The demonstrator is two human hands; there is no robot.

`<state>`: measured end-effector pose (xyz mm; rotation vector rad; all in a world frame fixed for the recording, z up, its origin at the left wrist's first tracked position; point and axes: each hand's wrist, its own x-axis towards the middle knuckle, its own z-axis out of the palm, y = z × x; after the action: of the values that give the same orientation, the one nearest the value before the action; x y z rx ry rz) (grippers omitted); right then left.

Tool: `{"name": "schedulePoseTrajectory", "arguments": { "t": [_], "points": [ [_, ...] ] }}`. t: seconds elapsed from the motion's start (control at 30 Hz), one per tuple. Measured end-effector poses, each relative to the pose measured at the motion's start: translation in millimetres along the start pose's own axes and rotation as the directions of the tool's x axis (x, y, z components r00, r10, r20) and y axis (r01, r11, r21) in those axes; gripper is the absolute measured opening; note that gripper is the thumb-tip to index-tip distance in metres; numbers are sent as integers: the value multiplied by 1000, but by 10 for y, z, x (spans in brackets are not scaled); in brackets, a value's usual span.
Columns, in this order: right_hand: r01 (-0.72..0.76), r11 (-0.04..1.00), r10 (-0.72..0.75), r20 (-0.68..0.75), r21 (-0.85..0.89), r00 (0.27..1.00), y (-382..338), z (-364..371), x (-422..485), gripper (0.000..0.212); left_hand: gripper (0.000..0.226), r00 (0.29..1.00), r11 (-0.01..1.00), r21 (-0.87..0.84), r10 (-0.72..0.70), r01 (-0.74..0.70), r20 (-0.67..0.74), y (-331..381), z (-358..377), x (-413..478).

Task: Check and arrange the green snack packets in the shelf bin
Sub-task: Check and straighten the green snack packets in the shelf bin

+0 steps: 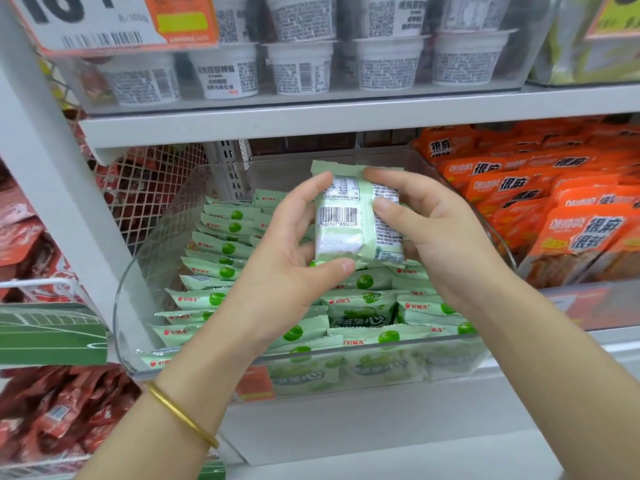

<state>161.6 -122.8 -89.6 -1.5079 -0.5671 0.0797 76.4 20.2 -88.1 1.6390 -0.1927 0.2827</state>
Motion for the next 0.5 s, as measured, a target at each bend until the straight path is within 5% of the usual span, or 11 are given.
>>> {"name": "schedulePoseTrajectory", "arguments": {
  "t": [0.2,0.33,0.5],
  "points": [
    [-25,999,26,-17,41,1000,-27,9,-7,27,75,999,1000,-2,10,-10,-42,-6,-4,5],
    [-87,990,93,-41,113,995,-86,-16,-18,18,49,963,995,-83,-78,59,-256,-45,-34,30],
    [-123,977,110,81,176,991,-110,-86,-40,56,17,891,909,-402,-270,110,-366,2,-93,86]
  ]
}}
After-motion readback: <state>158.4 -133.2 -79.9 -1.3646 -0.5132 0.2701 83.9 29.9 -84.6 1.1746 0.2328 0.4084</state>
